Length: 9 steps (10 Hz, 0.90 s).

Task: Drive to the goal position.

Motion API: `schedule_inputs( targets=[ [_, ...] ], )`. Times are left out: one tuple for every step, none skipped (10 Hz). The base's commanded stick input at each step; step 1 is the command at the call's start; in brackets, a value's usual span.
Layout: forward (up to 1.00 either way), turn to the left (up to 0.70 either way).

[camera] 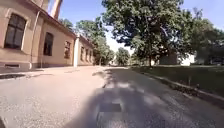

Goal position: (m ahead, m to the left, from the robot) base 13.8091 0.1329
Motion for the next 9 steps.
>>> schedule_inputs(
  targets=[
    [0.7, 0.0],
    [0.7, 0.0],
    [0.7, 0.0],
    [0.7, 0.0],
    [0.7, 0.0],
    [0.7, 0.0],
    [0.7, 0.0],
    [0.7, 0.0],
    [0.7, 0.0]
  ],
)
